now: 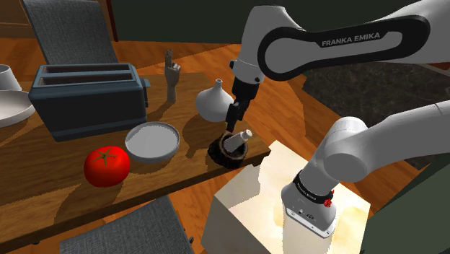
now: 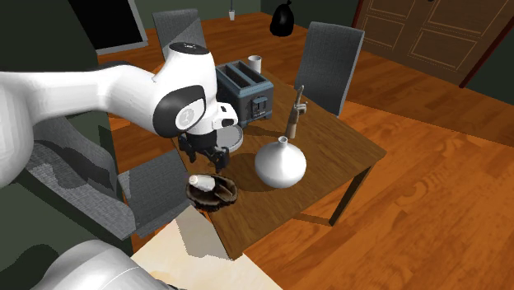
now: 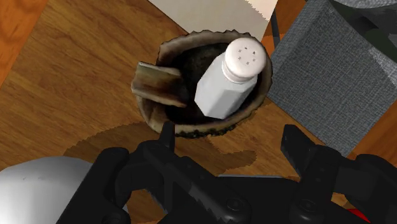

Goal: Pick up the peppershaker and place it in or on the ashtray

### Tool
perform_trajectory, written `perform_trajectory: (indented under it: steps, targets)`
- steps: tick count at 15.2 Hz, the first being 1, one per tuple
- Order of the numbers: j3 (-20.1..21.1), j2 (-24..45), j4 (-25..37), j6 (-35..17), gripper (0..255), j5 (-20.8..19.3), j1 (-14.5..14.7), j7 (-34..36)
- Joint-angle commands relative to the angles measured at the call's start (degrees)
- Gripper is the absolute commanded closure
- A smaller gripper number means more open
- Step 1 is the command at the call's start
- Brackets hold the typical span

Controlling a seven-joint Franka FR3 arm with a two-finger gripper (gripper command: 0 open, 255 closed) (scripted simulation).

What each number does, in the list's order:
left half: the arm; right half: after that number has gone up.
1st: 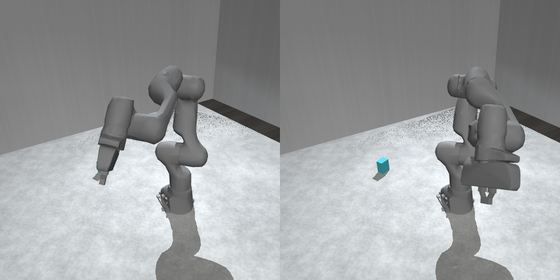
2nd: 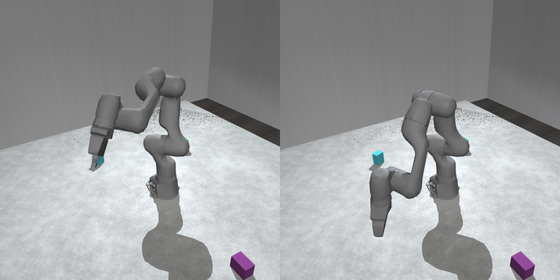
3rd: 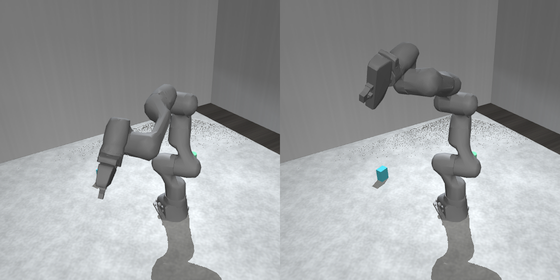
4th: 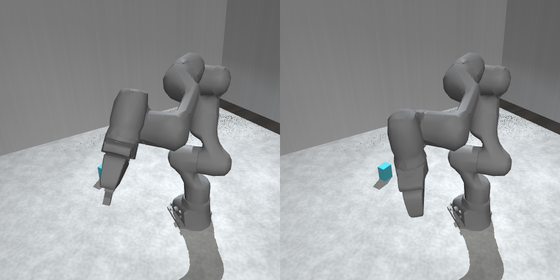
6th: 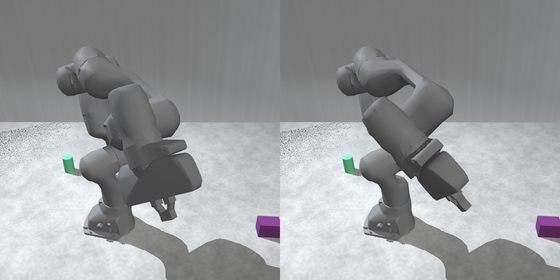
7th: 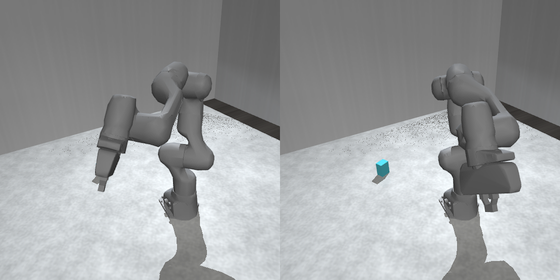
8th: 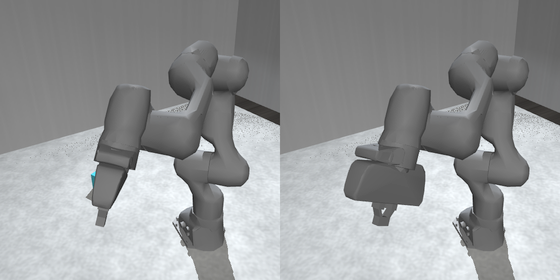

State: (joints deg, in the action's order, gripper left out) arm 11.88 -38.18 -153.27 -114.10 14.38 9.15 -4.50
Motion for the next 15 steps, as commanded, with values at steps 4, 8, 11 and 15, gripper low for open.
perform_trajectory:
  steps: [4,8,11,15]
  targets:
    - [-0.39,-0.6,1.55,2.15,0,-0.4,-0.19,0.07]
    - [-1.44,-1.65,6.2,7.89,0,-1.44,-0.66,0.28]
    - [-1.45,-1.65,6.19,7.89,0,-1.44,-0.66,0.28]
    - [-1.45,-1.64,6.2,7.89,0,-1.44,-0.66,0.28]
